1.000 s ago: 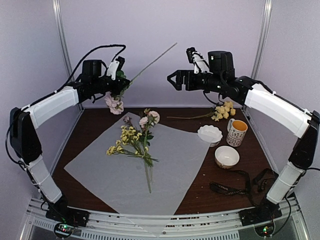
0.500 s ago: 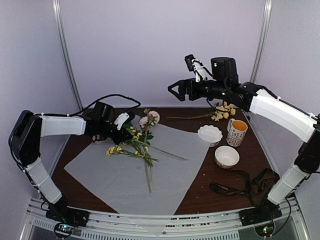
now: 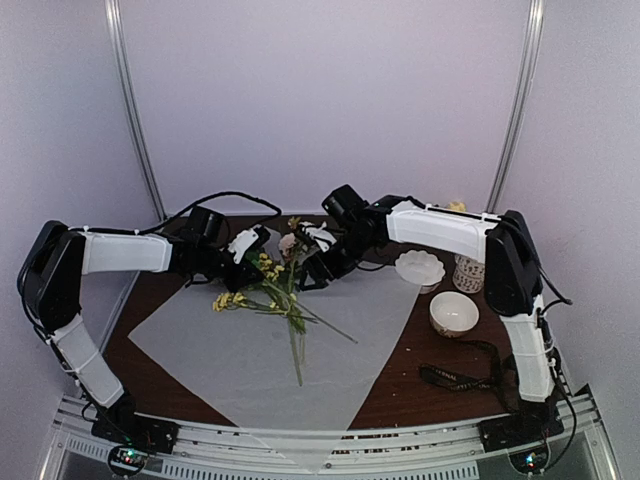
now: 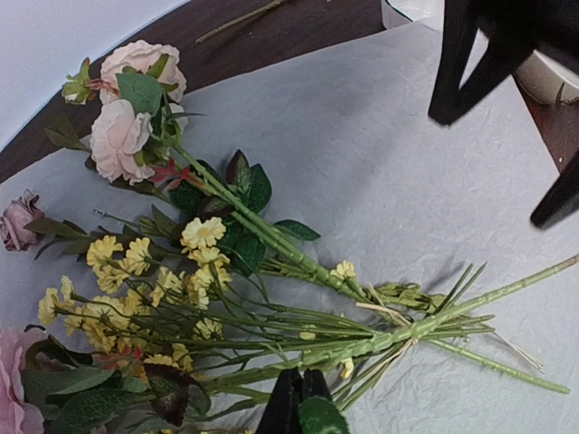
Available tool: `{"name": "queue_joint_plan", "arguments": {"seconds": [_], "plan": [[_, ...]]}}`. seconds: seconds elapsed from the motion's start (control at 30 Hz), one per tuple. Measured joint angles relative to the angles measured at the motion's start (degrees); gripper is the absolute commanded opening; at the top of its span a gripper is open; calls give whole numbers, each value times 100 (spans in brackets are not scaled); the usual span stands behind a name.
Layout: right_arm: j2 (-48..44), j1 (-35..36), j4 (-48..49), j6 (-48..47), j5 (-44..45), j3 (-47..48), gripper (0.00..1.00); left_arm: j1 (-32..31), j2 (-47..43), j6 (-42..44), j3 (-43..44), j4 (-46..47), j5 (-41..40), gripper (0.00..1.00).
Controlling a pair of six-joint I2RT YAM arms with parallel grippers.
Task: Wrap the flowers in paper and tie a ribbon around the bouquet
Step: Pass from the left arm to the right
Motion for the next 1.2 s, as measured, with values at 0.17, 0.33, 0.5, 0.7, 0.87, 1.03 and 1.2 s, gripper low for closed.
{"name": "queue_joint_plan", "arguments": {"seconds": [0.17, 0.33, 0.5, 0.7, 0.87, 1.03, 1.2], "plan": [[487, 114, -409, -90, -525, 199, 70, 0, 39, -2, 0, 7, 17, 0], [518, 151, -173, 149, -1121, 101, 61, 0, 116, -2, 0, 4, 26, 0], [525, 190, 208, 485, -1298, -234, 60, 0, 138, -4, 0, 9, 33, 0], [540, 223, 428, 682, -1298, -376, 51, 0, 151, -4, 0, 33, 37, 0], [579, 280, 553, 728, -1292, -420, 44, 0, 175, -42, 0, 92, 39, 0], [603, 299, 632, 809, -1248, -595, 22, 0, 190, -85, 0, 138, 72, 0], [625, 304, 669, 892, -1193, -636, 0, 0, 192, -107, 0, 181, 116, 0]]}}
